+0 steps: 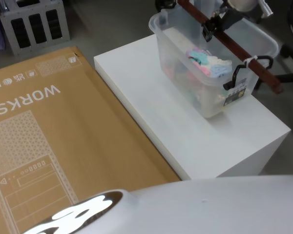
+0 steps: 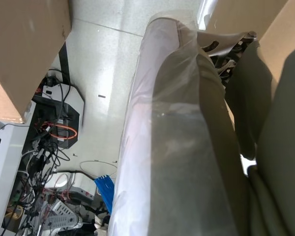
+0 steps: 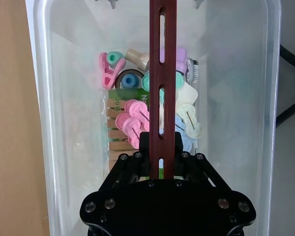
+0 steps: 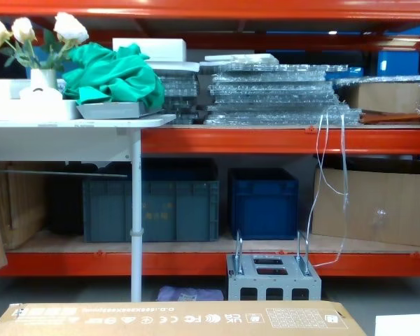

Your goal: Use one hand to grasp the basket and place it at the designated location.

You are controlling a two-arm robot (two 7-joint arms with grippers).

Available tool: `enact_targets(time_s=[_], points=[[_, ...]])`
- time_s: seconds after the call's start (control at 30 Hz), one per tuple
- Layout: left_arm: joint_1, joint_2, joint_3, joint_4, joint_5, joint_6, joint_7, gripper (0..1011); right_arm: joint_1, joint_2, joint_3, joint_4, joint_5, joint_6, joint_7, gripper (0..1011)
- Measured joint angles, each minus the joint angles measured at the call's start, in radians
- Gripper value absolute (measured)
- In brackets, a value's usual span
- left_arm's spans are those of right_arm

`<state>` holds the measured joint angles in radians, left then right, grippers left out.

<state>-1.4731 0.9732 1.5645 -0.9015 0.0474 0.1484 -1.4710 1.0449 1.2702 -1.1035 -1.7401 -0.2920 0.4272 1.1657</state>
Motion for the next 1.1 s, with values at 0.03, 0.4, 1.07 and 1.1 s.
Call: enact_targets(time_s=[0.03, 0.4, 1.07, 1.1], points=[[0.000, 0.000, 0.000, 0.000, 0.000, 0.000, 0.000, 0, -0.003, -0.002, 0.001, 0.002, -0.001, -0.004, -0.003, 239], [0.000, 0.000, 0.000, 0.000, 0.000, 0.000, 0.000, 0, -0.046, -0.020, 0.013, 0.007, -0.015, 0.001, -0.054, 239], [0.000, 0.000, 0.000, 0.000, 0.000, 0.000, 0.000, 0, -0.133, -0.038, 0.024, -0.018, -0.053, 0.099, -0.110, 240], [0.000, 0.000, 0.000, 0.000, 0.000, 0.000, 0.000, 0, -0.135, -0.039, 0.025, -0.016, -0.056, 0.100, -0.110, 239]])
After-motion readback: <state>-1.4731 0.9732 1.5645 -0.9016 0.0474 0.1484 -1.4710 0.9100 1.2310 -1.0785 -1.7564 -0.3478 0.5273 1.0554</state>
